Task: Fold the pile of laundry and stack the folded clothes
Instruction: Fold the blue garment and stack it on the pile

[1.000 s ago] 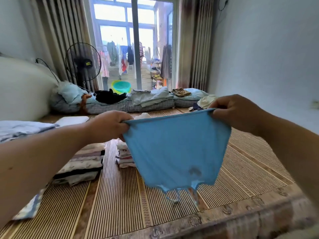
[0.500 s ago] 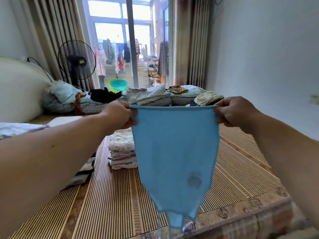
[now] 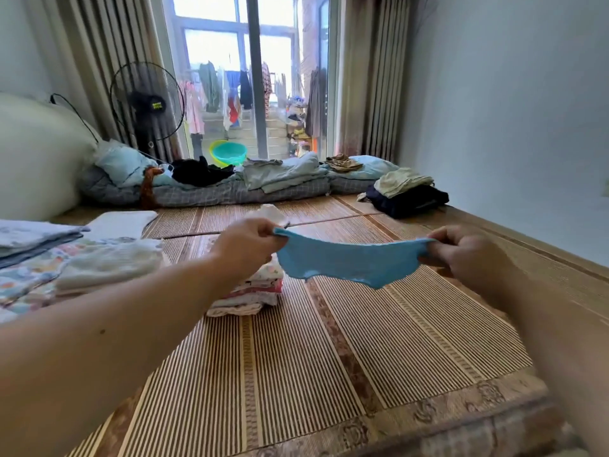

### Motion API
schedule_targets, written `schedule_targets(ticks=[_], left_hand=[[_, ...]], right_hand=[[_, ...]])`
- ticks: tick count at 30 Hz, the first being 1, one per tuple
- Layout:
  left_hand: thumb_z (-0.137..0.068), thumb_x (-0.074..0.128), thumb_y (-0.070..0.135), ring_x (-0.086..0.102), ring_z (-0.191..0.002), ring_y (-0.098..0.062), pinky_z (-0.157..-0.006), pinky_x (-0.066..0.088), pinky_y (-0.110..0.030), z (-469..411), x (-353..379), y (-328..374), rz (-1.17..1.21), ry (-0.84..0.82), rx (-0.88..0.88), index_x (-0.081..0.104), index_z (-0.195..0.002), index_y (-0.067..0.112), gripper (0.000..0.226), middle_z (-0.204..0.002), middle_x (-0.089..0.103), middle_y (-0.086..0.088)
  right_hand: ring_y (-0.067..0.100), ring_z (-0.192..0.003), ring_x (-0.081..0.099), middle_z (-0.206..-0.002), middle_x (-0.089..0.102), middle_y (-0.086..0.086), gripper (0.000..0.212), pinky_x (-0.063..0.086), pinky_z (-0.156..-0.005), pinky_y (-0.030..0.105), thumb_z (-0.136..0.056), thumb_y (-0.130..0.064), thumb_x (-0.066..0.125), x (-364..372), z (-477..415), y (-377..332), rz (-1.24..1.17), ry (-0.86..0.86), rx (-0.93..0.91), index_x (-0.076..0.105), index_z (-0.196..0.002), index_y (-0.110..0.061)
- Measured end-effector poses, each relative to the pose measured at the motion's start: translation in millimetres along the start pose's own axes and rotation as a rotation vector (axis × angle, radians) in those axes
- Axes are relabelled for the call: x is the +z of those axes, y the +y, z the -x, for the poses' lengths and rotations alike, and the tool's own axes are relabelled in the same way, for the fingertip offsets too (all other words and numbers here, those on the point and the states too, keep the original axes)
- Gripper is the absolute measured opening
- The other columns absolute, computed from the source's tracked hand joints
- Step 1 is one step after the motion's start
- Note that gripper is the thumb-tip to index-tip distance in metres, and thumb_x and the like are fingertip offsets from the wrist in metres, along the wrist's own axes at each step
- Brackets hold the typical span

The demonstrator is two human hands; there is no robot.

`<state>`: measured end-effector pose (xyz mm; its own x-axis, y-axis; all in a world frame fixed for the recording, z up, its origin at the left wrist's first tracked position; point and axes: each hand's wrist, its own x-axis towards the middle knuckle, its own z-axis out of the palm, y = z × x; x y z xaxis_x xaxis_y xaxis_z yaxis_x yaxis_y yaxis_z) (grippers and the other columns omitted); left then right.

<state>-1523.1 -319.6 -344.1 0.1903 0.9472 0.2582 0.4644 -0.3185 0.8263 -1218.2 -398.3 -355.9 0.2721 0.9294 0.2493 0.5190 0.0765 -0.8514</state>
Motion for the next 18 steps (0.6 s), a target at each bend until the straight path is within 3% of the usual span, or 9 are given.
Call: schedule_targets(ticks=[1, 3, 5, 7, 10, 13, 16, 18], left_hand=[[-0.088, 0.067, 0.022, 0.059, -0.063, -0.012, -0.071, 0.060, -0.039, 14, 2, -7, -0.051, -0.066, -0.019, 0.070, -0.077, 0.023, 0.012, -0.074, 0.065, -0.006], [-0.089, 0.066, 0.026, 0.055, -0.058, -0.006, -0.055, 0.049, -0.020, 42, 8, -26, -0.212, -0.182, -0.049, 0.067, -0.082, 0.023, 0.007, -0.072, 0.063, 0.002], [-0.086, 0.068, 0.032, 0.051, -0.055, -0.005, -0.053, 0.041, -0.021, 65, 12, -50, -0.372, -0.292, -0.091, 0.066, -0.077, 0.029, 0.009, -0.067, 0.063, 0.006], [-0.085, 0.069, 0.030, 0.054, -0.054, -0.003, -0.056, 0.046, -0.024, 82, 13, -73, -0.391, -0.434, -0.183, 0.067, -0.075, 0.027, 0.011, -0.067, 0.066, 0.005], [-0.089, 0.065, 0.025, 0.070, -0.071, -0.008, -0.068, 0.055, -0.028, 95, 14, -88, -0.340, -0.603, -0.309, 0.067, -0.086, 0.019, 0.007, -0.082, 0.074, 0.000], [-0.092, 0.062, 0.021, 0.073, -0.075, -0.012, -0.062, 0.053, -0.026, 85, 17, -92, -0.269, -0.546, -0.325, 0.065, -0.091, 0.013, 0.009, -0.082, 0.073, -0.002], [-0.092, 0.062, 0.020, 0.073, -0.072, -0.016, -0.055, 0.051, -0.025, 60, 25, -94, -0.183, -0.430, -0.341, 0.062, -0.089, 0.012, 0.009, -0.081, 0.071, -0.004], [-0.093, 0.061, 0.019, 0.071, -0.068, -0.014, -0.059, 0.056, -0.030, 36, 34, -96, -0.152, -0.365, -0.335, 0.063, -0.088, 0.012, 0.009, -0.081, 0.070, -0.005]], right_hand=[[0.023, -0.088, 0.067, -0.093, 0.070, 0.007, 0.009, 0.054, -0.072, 0.036, -0.094, -0.012, 0.057, 1, 11, 9, 0.054, -0.077, 0.025, 0.066, -0.095, -0.015], [0.026, -0.087, 0.068, -0.090, 0.071, 0.008, 0.010, 0.055, -0.074, 0.041, -0.093, -0.012, 0.057, 5, 30, 30, 0.151, -0.224, 0.097, 0.067, -0.095, -0.015], [0.029, -0.084, 0.071, -0.087, 0.071, 0.010, 0.011, 0.055, -0.062, 0.033, -0.094, -0.008, 0.056, 12, 49, 48, 0.175, -0.361, 0.204, 0.066, -0.093, -0.011], [0.026, -0.072, 0.072, -0.080, 0.070, 0.010, 0.009, 0.046, -0.048, 0.022, -0.095, -0.005, 0.054, 20, 64, 62, 0.150, -0.498, 0.323, 0.063, -0.093, -0.006], [0.014, -0.057, 0.066, -0.066, 0.068, 0.001, 0.009, 0.041, -0.045, 0.020, -0.096, -0.006, 0.054, 25, 72, 74, 0.164, -0.617, 0.401, 0.063, -0.093, -0.007], [0.011, -0.051, 0.059, -0.061, 0.065, -0.001, 0.010, 0.038, -0.043, 0.020, -0.095, -0.008, 0.056, 31, 60, 77, 0.126, -0.543, 0.405, 0.066, -0.092, -0.008], [0.011, -0.051, 0.056, -0.072, 0.065, 0.006, 0.010, 0.038, -0.042, 0.021, -0.094, -0.009, 0.057, 45, 36, 77, 0.095, -0.400, 0.376, 0.067, -0.095, -0.010], [0.013, -0.055, 0.056, -0.080, 0.064, 0.010, 0.011, 0.038, -0.041, 0.021, -0.094, -0.010, 0.056, 57, 13, 82, 0.096, -0.309, 0.352, 0.067, -0.096, -0.010]])
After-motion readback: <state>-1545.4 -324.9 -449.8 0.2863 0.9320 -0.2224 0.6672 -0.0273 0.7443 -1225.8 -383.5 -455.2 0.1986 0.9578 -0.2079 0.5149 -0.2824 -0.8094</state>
